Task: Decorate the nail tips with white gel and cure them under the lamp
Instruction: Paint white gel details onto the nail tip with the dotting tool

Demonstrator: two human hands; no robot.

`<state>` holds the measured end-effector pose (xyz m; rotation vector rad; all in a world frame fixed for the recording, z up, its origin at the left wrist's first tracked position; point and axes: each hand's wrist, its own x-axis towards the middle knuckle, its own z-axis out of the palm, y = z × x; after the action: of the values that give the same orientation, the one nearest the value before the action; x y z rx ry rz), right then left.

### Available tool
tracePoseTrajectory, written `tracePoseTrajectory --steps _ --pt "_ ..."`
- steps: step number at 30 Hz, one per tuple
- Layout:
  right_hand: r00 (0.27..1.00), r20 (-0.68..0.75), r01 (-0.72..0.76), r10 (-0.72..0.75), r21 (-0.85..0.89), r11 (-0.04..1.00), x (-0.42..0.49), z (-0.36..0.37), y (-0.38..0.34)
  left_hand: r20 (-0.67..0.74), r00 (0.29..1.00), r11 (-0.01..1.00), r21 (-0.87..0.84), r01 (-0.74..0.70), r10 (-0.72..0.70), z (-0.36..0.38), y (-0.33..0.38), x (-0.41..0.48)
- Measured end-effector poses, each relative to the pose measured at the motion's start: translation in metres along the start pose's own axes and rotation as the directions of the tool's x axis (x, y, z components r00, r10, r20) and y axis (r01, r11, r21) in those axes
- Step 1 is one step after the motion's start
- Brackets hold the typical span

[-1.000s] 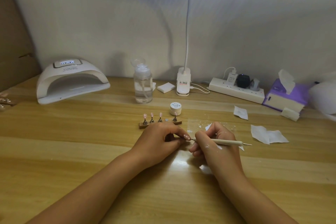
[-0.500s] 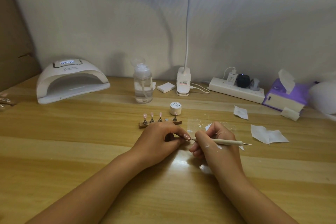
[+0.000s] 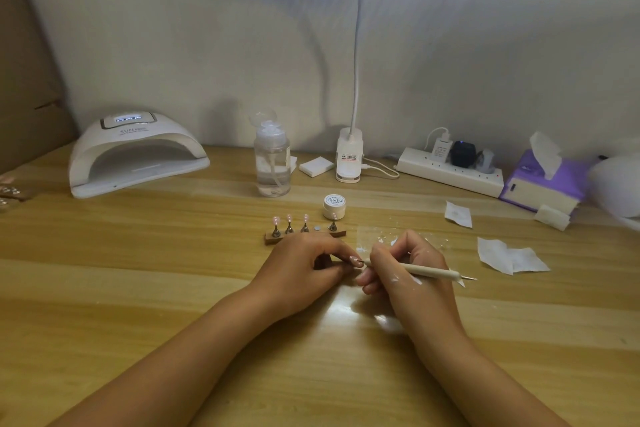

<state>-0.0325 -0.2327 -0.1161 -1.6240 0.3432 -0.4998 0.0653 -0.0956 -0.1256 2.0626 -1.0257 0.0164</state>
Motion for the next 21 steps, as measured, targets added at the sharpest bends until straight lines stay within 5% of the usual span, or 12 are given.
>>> tracePoseTrajectory --steps 21 --pt "0.999 -0.045 -0.029 0.029 0.009 1.000 -0.0003 0.0000 -0.0019 0.007 1.000 1.000 -0.008 -0.005 0.005 -0.0004 -0.0006 -0.0001"
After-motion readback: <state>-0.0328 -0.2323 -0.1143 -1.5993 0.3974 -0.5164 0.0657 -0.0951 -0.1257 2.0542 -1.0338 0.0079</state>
